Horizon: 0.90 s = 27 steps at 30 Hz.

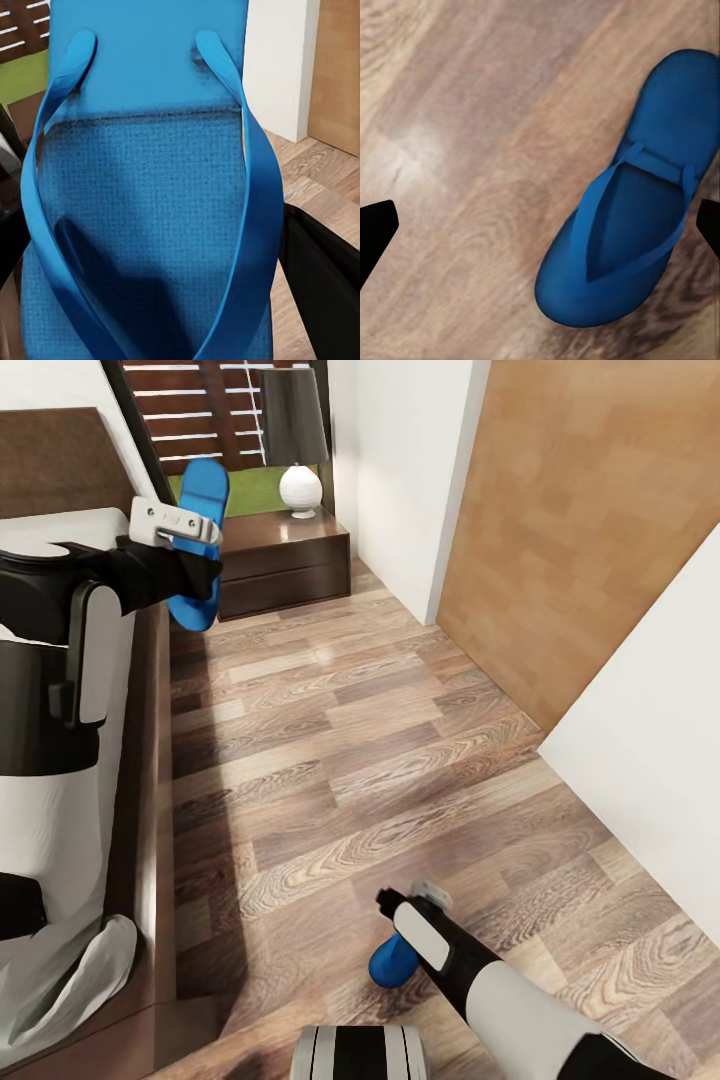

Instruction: In the bedroom, move the book from the bed onto either nightstand, and place the two sandals side by side next to the bed.

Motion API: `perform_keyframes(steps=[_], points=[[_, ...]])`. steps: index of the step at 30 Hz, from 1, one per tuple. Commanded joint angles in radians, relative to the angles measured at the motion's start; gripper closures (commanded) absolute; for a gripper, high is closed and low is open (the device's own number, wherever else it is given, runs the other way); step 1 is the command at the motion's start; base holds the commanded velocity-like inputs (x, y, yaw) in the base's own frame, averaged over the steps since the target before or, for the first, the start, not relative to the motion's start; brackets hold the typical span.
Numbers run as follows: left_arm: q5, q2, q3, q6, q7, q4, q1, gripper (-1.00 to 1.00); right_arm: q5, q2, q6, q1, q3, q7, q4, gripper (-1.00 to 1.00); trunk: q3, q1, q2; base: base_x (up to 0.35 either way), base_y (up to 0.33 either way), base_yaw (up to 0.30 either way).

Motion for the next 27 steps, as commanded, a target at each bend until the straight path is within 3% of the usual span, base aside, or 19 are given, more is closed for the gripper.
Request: perform_keyframes(steps=[1, 8, 15, 27], points=[[0.007, 0.001, -0.001, 0.005, 0.004, -0.001, 0.0, 1.0, -0.002, 0.0, -0.001, -0.001, 0.005, -0.006, 0.013, -1.0, -0.001, 0.0, 0.0, 0.0, 0.0, 0.0], [0.007, 0.001, -0.002, 0.005, 0.005, 0.0, 0.0, 1.0, -0.009, 0.0, -0.011, -0.001, 0.003, -0.006, 0.075, -1.0, -0.001, 0.0, 0.0, 0.0, 0.0, 0.0], [0.007, 0.0, -0.002, 0.005, 0.006, 0.0, 0.001, 1.0, -0.061, -0.004, -0.016, 0.0, -0.003, -0.005, 0.113, -1.0, -0.001, 0.0, 0.0, 0.0, 0.0, 0.0], [0.007, 0.001, -0.002, 0.005, 0.006, 0.0, 0.001, 1.0, -0.074, 0.001, -0.017, 0.001, -0.003, -0.004, 0.123, -1.0, -0.001, 0.0, 0.0, 0.0, 0.0, 0.0]])
